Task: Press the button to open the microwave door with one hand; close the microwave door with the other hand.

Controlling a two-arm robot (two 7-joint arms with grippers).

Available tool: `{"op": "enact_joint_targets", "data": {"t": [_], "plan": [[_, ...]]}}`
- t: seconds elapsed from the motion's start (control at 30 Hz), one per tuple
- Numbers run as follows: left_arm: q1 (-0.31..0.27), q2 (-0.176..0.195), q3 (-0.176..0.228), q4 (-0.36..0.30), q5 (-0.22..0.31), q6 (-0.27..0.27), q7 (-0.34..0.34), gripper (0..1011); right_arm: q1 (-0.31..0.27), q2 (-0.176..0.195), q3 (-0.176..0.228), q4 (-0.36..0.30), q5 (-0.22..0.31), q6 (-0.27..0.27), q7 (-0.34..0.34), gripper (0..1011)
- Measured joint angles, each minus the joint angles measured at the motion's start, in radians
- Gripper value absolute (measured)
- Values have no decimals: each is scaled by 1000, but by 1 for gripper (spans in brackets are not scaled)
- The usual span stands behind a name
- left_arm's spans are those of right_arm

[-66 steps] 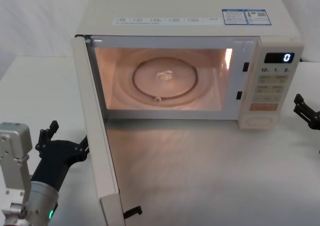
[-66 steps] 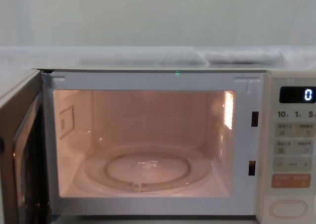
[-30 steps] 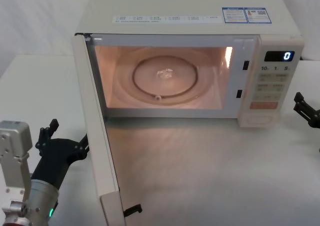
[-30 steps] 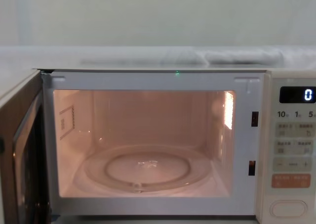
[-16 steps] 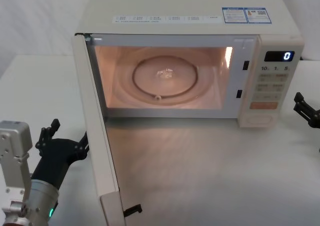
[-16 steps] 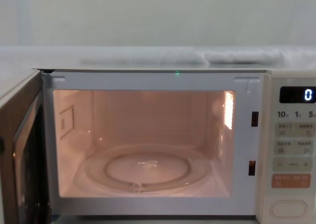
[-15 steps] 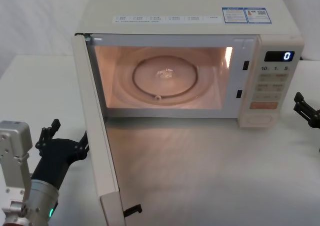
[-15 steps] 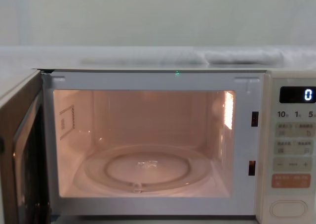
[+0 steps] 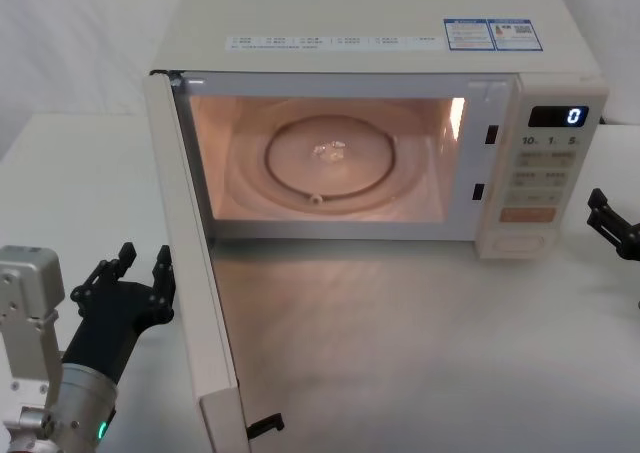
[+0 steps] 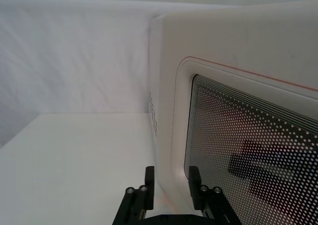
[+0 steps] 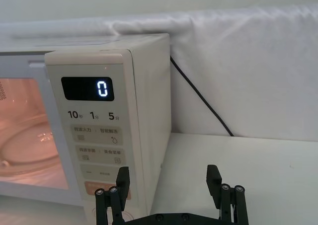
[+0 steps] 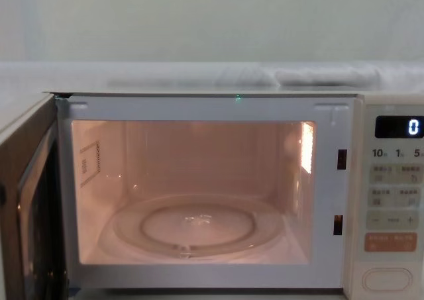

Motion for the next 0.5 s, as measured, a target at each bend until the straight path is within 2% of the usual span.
{"op": "enact_joint_targets", "data": {"t": [0.07,0.1,0.13,0.2,0.23,0.3,0.43,0.5], "plan": [[0,0,0,0,0,0,0,412,0,0,0,0,0,0,0,1002],[0,0,0,0,0,0,0,341,0,0,0,0,0,0,0,1002],[0,0,0,0,0,0,0,341,0,0,0,0,0,0,0,1002],[0,0,0,0,0,0,0,280,0,0,0,0,0,0,0,1002],[0,0,0,0,0,0,0,219,0,0,0,0,0,0,0,1002],[0,0,0,0,0,0,0,180,0,0,0,0,0,0,0,1002],[0,0,0,0,0,0,0,26,0,0,0,0,0,0,0,1002],[0,0,0,0,0,0,0,0,0,0,0,0,0,0,0,1002]]}}
